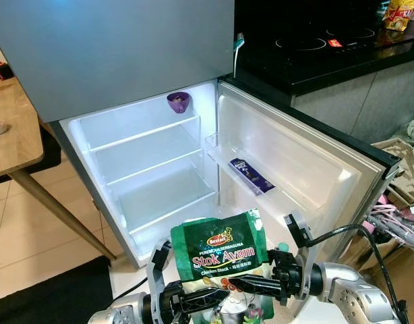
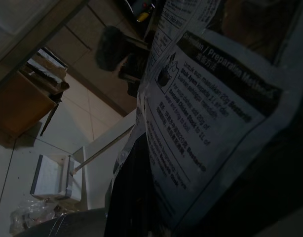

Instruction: Restocking fridge

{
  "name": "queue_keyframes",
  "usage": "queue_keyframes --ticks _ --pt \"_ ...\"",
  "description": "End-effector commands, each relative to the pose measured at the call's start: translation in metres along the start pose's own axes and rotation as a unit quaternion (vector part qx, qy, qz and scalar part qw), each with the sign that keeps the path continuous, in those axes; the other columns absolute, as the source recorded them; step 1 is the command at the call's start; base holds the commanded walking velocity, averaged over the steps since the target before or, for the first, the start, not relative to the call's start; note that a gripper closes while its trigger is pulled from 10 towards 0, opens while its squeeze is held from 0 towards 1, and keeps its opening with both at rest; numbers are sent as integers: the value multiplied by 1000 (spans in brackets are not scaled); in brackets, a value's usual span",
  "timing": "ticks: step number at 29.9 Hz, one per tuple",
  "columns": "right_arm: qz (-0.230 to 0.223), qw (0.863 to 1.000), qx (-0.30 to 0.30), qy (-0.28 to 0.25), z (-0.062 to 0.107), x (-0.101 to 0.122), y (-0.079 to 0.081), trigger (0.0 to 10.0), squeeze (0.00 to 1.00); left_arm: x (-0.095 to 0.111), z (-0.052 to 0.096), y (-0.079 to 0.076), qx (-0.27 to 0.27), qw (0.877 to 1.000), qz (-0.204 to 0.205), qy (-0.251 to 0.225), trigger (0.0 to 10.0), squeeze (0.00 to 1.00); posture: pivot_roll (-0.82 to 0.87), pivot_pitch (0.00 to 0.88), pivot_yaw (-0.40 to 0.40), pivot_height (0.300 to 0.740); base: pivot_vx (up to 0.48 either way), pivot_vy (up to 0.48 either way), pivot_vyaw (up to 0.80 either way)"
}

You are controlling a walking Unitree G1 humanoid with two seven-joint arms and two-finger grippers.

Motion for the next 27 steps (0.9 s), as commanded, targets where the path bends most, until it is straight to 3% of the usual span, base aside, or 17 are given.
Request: queue_keyframes --ticks 1,14,22,23,24,25,27 --pt "0 1000 4 -4 -3 1 3 0 0 3 -5 -5 -16 1000 -11 0 10000 0 -101 68 24 740 0 0 0" --pt "-4 1000 12 -4 0 2 5 0 0 2 -6 -4 -14 1000 -10 -1 10000 0 -104 72 23 740 0 0 0" --pt "-6 1000 14 3 3 -1 7 0 0 6 -5 7 16 1000 -16 -15 10000 0 -108 62 26 740 0 0 0" --pt "-6 1000 13 3 3 -1 7 0 0 8 -5 10 29 999 -22 -21 10000 169 -108 62 26 740 0 0 0" --pt "-6 1000 13 3 3 -1 7 0 0 8 -5 10 29 999 -22 -21 10000 169 -108 62 26 740 0 0 0" --pt "-5 1000 12 3 3 -1 7 0 0 12 -5 15 44 998 -26 -36 10000 1000 -108 62 26 740 0 0 0" --pt "-4 1000 9 3 3 -1 6 0 0 14 -5 18 50 997 -25 -48 10000 1000 -108 62 26 740 0 0 0"
Point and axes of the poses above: a point about 5 cm out from each wrist's last joint towards the gripper, its own z axis pointing back from the gripper into the wrist, its own x axis along the axis of the wrist's last joint, y = z × x, the point moved 4 cm from there along -z, pointing out of the wrist towards the gripper, and after that the axes turned 14 degrees about z, right-handed, at the moved point
